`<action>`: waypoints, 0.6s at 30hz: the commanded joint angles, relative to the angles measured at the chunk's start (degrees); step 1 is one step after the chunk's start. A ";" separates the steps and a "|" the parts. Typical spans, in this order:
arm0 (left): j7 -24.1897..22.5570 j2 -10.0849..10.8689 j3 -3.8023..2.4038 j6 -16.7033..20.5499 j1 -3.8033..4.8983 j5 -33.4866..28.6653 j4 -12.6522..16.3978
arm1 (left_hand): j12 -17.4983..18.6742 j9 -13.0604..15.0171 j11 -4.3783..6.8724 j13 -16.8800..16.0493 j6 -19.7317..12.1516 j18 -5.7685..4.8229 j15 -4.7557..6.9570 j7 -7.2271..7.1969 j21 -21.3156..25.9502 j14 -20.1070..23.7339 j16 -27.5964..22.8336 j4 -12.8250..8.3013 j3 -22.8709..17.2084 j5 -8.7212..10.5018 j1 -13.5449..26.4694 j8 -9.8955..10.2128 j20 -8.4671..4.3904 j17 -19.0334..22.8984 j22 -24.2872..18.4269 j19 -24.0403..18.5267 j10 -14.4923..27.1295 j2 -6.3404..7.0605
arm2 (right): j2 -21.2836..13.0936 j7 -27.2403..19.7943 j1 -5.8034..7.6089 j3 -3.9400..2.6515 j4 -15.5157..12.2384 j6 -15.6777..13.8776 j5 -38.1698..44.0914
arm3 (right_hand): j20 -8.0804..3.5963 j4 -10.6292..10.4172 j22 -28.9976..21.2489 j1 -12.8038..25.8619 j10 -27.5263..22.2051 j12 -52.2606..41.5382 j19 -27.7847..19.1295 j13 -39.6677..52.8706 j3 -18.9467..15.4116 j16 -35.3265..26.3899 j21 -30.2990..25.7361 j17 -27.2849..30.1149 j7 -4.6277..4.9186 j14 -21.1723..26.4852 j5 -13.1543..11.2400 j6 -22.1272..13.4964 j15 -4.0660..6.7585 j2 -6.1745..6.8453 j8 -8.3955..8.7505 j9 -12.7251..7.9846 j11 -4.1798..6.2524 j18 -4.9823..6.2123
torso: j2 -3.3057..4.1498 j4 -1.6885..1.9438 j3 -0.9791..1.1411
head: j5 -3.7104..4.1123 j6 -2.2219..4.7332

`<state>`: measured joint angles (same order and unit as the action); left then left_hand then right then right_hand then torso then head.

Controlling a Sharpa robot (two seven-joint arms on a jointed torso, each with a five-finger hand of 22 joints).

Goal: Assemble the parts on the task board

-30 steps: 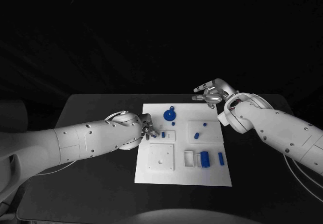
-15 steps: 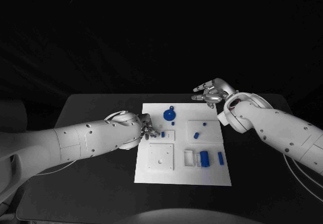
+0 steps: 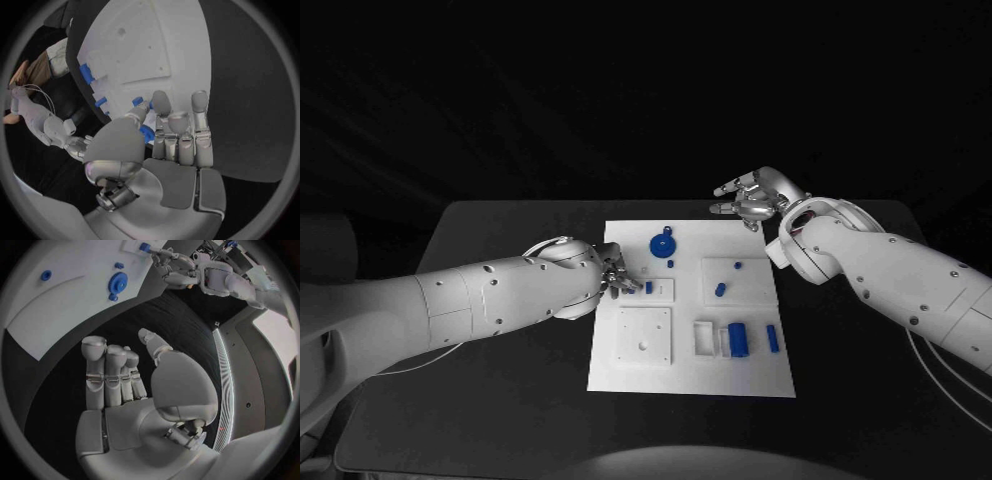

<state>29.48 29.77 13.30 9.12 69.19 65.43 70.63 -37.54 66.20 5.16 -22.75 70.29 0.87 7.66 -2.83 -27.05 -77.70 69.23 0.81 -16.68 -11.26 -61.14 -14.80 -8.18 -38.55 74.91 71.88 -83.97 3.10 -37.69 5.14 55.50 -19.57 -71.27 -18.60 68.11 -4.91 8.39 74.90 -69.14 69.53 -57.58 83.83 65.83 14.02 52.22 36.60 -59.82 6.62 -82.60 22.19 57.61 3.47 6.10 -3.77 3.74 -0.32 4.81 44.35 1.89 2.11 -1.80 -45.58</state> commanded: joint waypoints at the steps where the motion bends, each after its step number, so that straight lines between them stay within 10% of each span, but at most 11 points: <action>1: -0.19 0.04 0.08 -1.22 -0.14 -0.37 0.12 | -0.23 0.08 0.06 0.07 0.03 -0.34 0.22 -0.27 0.26 -0.18 -0.23 0.85 -0.22 0.19 -0.32 0.29 -0.19 -0.07 1.08 0.01 -2.81 1.06 | -0.02 -0.54 -0.06 -0.02 -0.04 0.50 0.13 | 0.03 0.10 4.37 0.59 -0.23 0.38 3.10 -0.05 0.20 -0.37 -0.35 0.04 0.01 0.07 0.33 0.16 0.32 -0.16 0.20 -0.03 0.01 0.77 | 0.00 -0.02 0.01 | 0.05 -0.02; 18: -0.40 0.36 0.04 -0.78 -0.18 -0.85 0.25 | -0.17 0.30 0.08 0.15 0.32 -0.38 0.22 -0.26 0.39 -0.15 -0.31 3.33 -0.65 0.71 -0.78 0.40 -0.21 -0.02 1.09 0.09 -2.79 2.72 | -0.04 -0.54 -0.18 -0.02 0.01 0.50 0.13 | 0.03 0.10 4.37 0.59 -0.23 0.38 3.10 -0.05 0.20 -0.37 -0.35 0.04 0.01 0.07 0.33 0.16 0.32 -0.16 0.20 -0.03 0.01 0.77 | -0.02 0.04 -0.01 | 0.15 -0.11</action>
<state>29.36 30.15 13.28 9.12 69.14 65.19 70.74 -37.54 66.45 5.16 -22.65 70.32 0.87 7.66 -2.87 -26.99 -77.70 69.23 3.86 -17.34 -10.63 -61.83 -14.60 -8.18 -38.59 74.95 71.88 -83.97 5.30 -37.75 5.13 55.38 -19.57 -71.23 -18.61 68.11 -4.91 8.38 74.90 -69.14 69.54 -57.58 83.83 65.84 14.02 52.23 36.60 -59.82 6.62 -82.60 22.19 57.61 3.47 6.10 -3.77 3.74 -0.32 4.81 44.34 1.91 2.10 -1.64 -45.70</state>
